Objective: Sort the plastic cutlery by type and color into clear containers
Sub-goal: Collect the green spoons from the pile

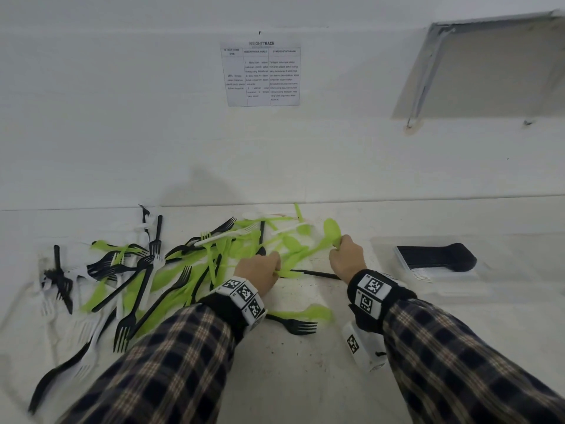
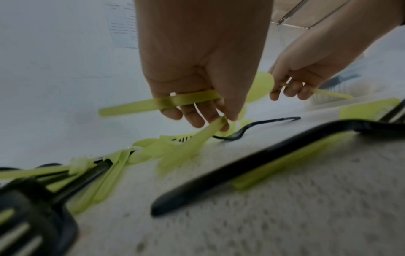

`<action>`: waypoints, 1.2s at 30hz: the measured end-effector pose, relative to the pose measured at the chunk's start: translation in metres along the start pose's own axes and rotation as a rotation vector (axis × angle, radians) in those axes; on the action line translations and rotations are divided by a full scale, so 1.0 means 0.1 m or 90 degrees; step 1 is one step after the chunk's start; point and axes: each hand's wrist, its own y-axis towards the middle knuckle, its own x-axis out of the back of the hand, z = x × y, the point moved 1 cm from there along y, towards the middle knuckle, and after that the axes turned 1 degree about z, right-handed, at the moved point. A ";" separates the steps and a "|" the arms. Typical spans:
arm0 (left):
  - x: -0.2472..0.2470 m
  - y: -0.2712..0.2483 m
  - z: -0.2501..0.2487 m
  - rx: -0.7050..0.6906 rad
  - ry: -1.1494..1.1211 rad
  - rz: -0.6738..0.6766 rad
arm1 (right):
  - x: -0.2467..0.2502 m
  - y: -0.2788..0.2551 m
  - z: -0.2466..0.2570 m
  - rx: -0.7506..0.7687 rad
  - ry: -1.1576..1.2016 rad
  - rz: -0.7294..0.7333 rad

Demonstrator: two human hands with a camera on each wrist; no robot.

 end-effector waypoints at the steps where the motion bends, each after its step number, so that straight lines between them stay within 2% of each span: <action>1: 0.02 0.00 -0.01 0.009 -0.032 -0.018 | 0.02 0.02 0.00 -0.007 0.007 -0.011; 6: 0.14 0.03 0.04 0.083 -0.274 -0.147 | -0.01 0.13 0.07 -0.033 -0.004 -0.019; 8: 0.20 0.05 0.09 0.120 -0.310 -0.145 | -0.06 0.19 0.13 -0.013 -0.049 0.006; 11: 0.24 0.11 0.18 0.179 -0.284 -0.114 | -0.15 0.29 0.26 0.045 -0.123 0.058; 14: 0.24 0.17 0.25 0.220 -0.330 -0.118 | -0.25 0.37 0.41 0.105 -0.207 0.125; 20: 0.24 0.22 0.34 0.291 -0.385 -0.108 | -0.41 0.48 0.53 0.142 -0.381 0.242; 22: 0.23 0.28 0.38 0.305 -0.388 -0.109 | -0.48 0.52 0.54 0.172 -0.383 0.265; 23: 0.23 0.30 0.39 0.306 -0.391 -0.115 | -0.51 0.54 0.55 0.178 -0.339 0.276; 26: 0.23 0.37 0.42 0.318 -0.400 -0.138 | -0.52 0.63 0.58 0.213 -0.252 0.253; 28: 0.21 0.41 0.44 0.323 -0.408 -0.139 | -0.51 0.69 0.59 0.265 -0.326 0.232; 32: 0.16 0.44 0.49 0.310 -0.356 -0.124 | -0.61 0.75 0.57 0.407 -0.500 0.266; 36: 0.09 0.45 0.55 0.292 -0.341 -0.118 | -0.70 0.80 0.55 0.469 -0.525 0.263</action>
